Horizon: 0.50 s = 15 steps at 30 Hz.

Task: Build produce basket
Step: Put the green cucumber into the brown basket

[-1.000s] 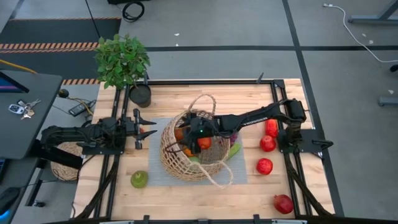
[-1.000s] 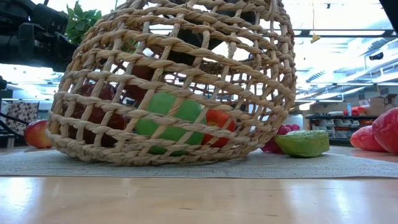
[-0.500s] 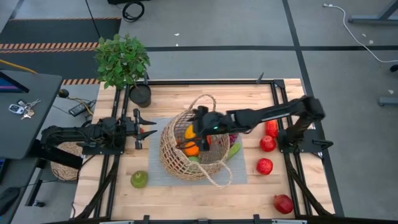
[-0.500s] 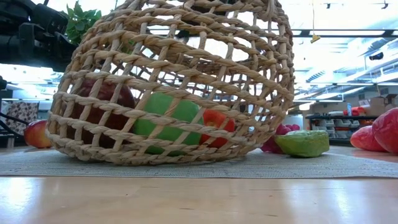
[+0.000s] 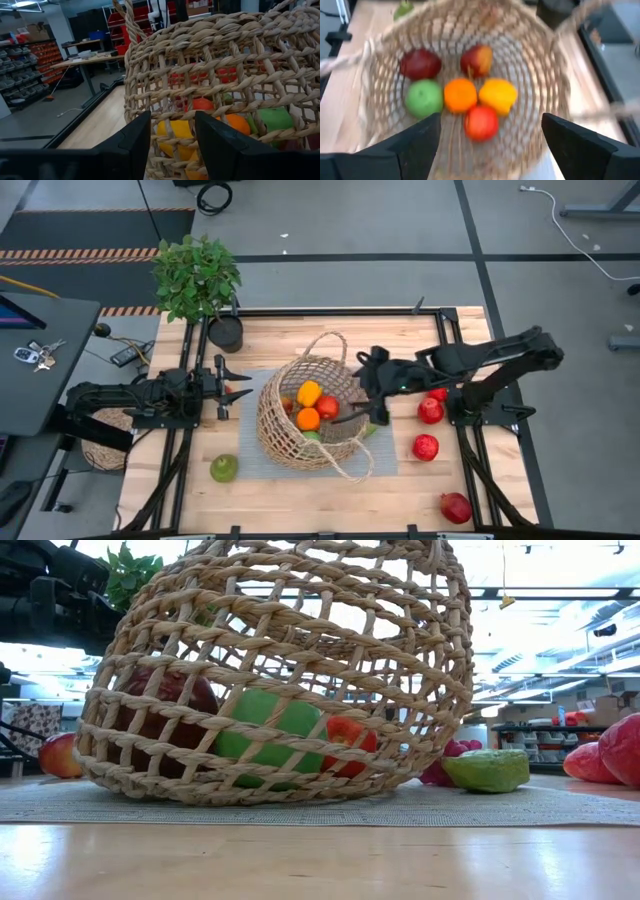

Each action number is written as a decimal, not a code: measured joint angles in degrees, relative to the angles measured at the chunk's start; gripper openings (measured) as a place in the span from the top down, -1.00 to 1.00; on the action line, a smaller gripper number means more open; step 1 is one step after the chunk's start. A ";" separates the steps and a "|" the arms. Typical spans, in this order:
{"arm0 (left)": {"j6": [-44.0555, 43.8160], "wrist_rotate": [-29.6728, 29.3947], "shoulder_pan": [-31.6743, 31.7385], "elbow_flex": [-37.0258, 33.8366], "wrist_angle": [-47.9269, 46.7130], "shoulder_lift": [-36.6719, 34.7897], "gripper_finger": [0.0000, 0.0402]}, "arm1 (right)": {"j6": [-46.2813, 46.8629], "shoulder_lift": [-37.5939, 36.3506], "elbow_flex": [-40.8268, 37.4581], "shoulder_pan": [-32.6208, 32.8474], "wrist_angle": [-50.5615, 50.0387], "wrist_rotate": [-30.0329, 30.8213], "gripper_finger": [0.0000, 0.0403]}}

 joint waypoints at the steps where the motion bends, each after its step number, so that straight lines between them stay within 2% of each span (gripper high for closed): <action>1: 0.00 0.01 0.00 0.00 -0.02 0.01 0.20 | 1.61 -0.63 0.00 0.37 -1.79 0.09 -0.73; 9: 0.00 -0.01 0.00 -0.01 0.00 0.00 0.20 | 13.24 -1.86 -0.08 4.21 -18.18 5.37 -0.73; 15: 0.01 0.01 0.00 0.00 0.00 0.01 0.20 | 16.64 -3.10 -5.64 6.43 -19.49 6.07 -0.73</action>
